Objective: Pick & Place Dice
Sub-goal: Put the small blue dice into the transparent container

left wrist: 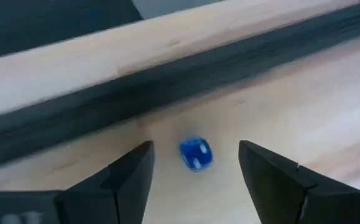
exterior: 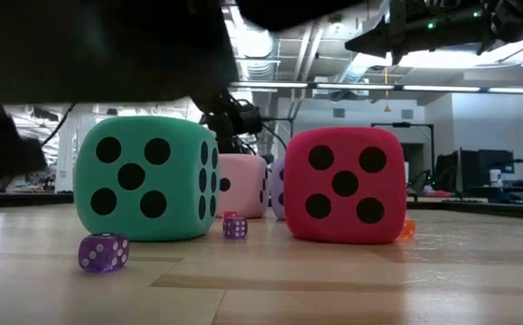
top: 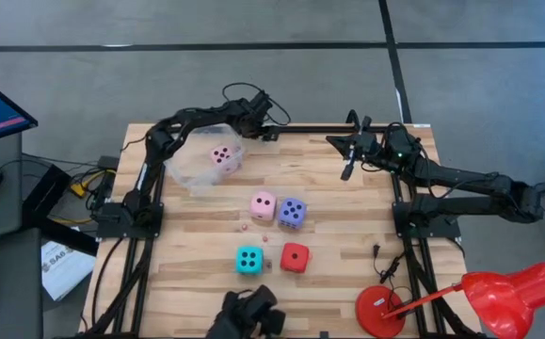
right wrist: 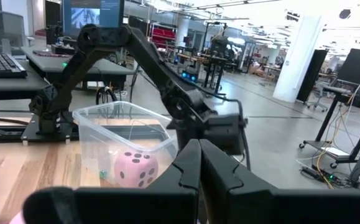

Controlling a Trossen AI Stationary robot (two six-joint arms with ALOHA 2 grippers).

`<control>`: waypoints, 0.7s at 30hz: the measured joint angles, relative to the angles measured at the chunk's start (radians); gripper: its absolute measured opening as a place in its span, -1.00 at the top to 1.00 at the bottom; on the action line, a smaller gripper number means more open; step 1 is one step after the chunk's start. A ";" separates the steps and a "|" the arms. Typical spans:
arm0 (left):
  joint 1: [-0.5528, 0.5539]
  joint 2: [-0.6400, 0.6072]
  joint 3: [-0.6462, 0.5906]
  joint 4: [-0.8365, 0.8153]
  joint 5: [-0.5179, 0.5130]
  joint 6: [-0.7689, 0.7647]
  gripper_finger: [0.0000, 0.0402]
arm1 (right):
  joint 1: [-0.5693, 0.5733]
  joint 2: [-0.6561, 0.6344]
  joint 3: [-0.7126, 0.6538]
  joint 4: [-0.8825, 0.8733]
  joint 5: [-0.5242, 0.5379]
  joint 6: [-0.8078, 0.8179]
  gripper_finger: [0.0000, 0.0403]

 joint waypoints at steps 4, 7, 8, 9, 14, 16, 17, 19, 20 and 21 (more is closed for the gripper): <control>0.000 0.061 0.115 -0.092 0.017 0.010 -0.13 | 0.000 0.000 0.000 0.000 0.000 0.000 1.00; 0.000 0.081 0.154 -0.130 0.017 0.031 -0.13 | -0.001 0.000 0.000 -0.002 0.000 0.000 1.00; 0.000 0.081 0.154 -0.132 0.017 0.031 -0.13 | 0.000 0.000 0.000 -0.002 0.000 0.000 1.00; 0.000 0.081 0.154 -0.135 0.017 0.031 -0.13 | 0.000 0.000 0.000 -0.003 0.000 0.000 1.00; -0.004 0.081 0.155 -0.150 0.008 0.030 -0.13 | 0.000 0.000 0.000 -0.003 -0.001 -0.008 1.00; -0.005 0.081 0.155 -0.151 0.003 0.030 -0.13 | 0.000 0.000 0.000 -0.004 -0.001 -0.008 1.00; -0.005 0.081 0.155 -0.151 0.002 0.029 -0.13 | 0.000 0.000 0.000 -0.004 -0.001 -0.008 1.00; -0.006 0.081 0.155 -0.153 -0.001 0.028 -0.13 | 0.000 0.000 0.000 -0.006 -0.001 -0.009 1.00; -0.006 0.081 0.155 -0.153 -0.001 0.028 -0.13 | 0.000 0.000 0.000 -0.006 -0.001 -0.009 1.00; -0.006 0.081 0.155 -0.153 -0.001 0.027 -0.13 | 0.000 0.000 0.000 -0.006 -0.001 -0.008 1.00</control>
